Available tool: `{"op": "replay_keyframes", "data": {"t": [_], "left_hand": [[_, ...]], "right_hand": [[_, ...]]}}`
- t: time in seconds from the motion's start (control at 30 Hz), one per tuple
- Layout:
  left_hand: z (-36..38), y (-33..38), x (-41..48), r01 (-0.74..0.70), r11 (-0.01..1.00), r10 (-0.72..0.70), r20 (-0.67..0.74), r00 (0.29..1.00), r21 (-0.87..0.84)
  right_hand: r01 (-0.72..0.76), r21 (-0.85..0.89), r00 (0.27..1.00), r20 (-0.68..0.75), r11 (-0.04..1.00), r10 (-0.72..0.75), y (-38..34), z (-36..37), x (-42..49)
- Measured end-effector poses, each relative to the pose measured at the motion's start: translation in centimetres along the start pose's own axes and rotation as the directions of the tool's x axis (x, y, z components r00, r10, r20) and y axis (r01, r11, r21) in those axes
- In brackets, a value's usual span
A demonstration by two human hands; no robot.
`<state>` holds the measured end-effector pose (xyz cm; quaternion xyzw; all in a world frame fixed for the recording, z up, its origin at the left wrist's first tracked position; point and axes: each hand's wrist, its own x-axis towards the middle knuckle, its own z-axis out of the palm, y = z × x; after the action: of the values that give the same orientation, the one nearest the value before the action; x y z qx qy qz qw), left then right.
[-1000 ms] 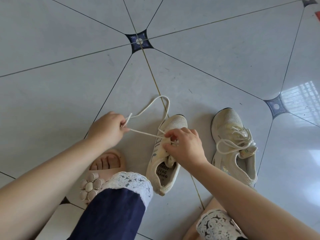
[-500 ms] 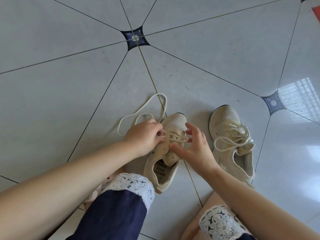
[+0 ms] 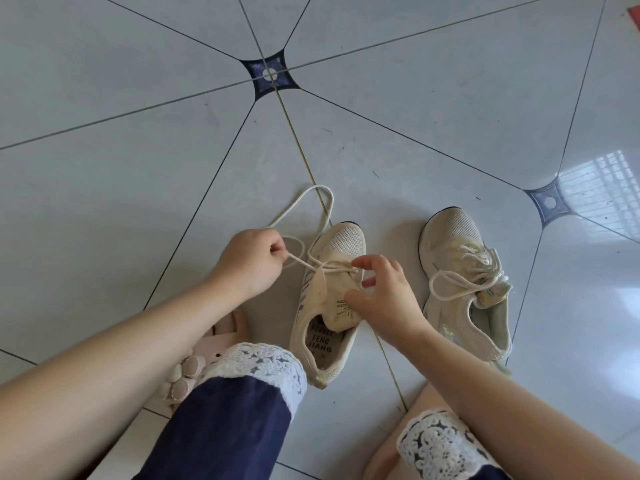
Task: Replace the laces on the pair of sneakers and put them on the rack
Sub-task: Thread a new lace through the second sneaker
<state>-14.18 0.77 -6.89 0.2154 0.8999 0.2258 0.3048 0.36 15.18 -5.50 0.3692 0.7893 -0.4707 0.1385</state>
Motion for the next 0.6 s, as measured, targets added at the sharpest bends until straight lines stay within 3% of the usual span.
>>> {"op": "replay_keyframes", "data": {"t": [0.13,0.23,0.33,0.5,0.6], "left_hand": [[-0.2,-0.1,-0.5,-0.065,0.997,0.066,0.036,0.997,-0.038],[-0.8,0.6,-0.7,-0.091,0.984,0.087,-0.038,0.996,-0.152],[-1.0,2.2,-1.0,-0.098,0.944,0.081,-0.065,0.995,-0.316],[-0.7,4.8,-1.6,-0.072,0.863,0.117,0.060,0.991,-0.500],[-0.2,6.0,-1.9,-0.019,0.835,0.116,0.141,0.983,-0.550]], "right_hand": [[-0.021,0.164,0.999,-0.023,0.986,0.025,0.2,-0.1,-0.2],[-0.091,0.333,0.993,-0.037,0.938,0.109,0.7,-0.3,-0.5],[-0.079,0.252,0.994,-0.049,0.965,0.094,1.0,0.1,-0.8],[-0.025,0.020,0.998,-0.061,0.999,0.026,0.5,-0.2,-0.6],[-0.008,-0.022,0.998,-0.056,1.000,0.007,0.1,-0.2,-0.6]]}}
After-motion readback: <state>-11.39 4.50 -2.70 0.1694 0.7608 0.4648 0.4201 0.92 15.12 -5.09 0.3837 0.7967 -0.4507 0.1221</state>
